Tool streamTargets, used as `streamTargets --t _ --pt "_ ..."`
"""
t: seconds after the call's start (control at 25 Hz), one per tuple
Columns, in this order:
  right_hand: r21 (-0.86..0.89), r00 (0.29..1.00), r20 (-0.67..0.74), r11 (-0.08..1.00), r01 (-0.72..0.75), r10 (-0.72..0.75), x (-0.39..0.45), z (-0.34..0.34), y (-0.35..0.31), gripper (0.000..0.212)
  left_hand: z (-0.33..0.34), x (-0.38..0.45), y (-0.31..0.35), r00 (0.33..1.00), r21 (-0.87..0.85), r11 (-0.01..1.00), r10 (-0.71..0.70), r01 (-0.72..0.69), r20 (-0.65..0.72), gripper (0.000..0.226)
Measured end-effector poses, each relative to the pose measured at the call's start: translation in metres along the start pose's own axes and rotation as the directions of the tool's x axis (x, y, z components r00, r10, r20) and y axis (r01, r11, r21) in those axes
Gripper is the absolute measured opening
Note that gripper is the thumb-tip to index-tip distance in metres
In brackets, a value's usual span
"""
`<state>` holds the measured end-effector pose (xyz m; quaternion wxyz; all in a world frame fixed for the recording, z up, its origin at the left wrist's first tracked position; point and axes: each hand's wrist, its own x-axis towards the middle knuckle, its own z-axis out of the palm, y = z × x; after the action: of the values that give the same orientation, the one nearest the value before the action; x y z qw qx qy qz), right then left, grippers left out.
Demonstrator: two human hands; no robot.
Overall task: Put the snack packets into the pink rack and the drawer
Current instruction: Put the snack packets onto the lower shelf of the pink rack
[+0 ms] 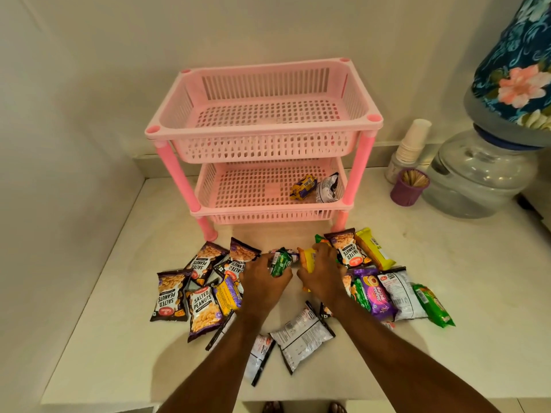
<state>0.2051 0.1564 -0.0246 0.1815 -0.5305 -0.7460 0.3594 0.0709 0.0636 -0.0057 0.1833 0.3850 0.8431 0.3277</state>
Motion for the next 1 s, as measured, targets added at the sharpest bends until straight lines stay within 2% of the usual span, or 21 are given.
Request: streamTargets --t 0.16,0.4,0.56,0.68,0.8,0.92,1.0 --pt "0.112 0.994 -0.106 0.993 0.038 -0.026 0.002 -0.007 -0.004 0.067 -0.014 0.017 0.009 0.996 -0.237 0.968 -0.088 0.083 -0.009 0.047" --pt "0.399 0.975 -0.215 0.906 0.143 -0.06 0.002 -0.023 -0.034 0.058 -0.039 0.046 0.03 0.997 -0.447 0.894 -0.044 0.009 -0.067 0.03" --pt "0.391 0.945 -0.258 0.873 0.291 -0.199 0.017 -0.039 -0.066 0.049 -0.06 0.084 0.045 0.99 -0.407 0.909 0.036 -0.09 -0.137 0.027" --pt "0.367 0.943 -0.204 0.872 0.324 -0.264 0.048 -0.045 -0.097 0.032 -0.071 0.123 0.054 0.989 -0.301 0.947 0.078 -0.113 -0.128 0.034" --pt "0.309 0.953 -0.143 0.903 0.298 -0.266 0.089 -0.047 -0.121 0.02 -0.075 0.157 0.062 0.995 -0.211 0.975 0.052 -0.07 -0.089 0.045" --pt "0.258 0.968 -0.117 0.934 0.247 -0.224 0.125 -0.043 -0.141 0.016 -0.074 0.178 0.069 1.0 -0.15 0.988 0.022 -0.021 0.006 0.051" --pt "0.242 0.991 -0.058 0.962 0.13 -0.12 0.143 -0.038 -0.149 0.02 -0.071 0.188 0.074 0.998 -0.066 0.998 0.018 -0.014 0.064 0.055"
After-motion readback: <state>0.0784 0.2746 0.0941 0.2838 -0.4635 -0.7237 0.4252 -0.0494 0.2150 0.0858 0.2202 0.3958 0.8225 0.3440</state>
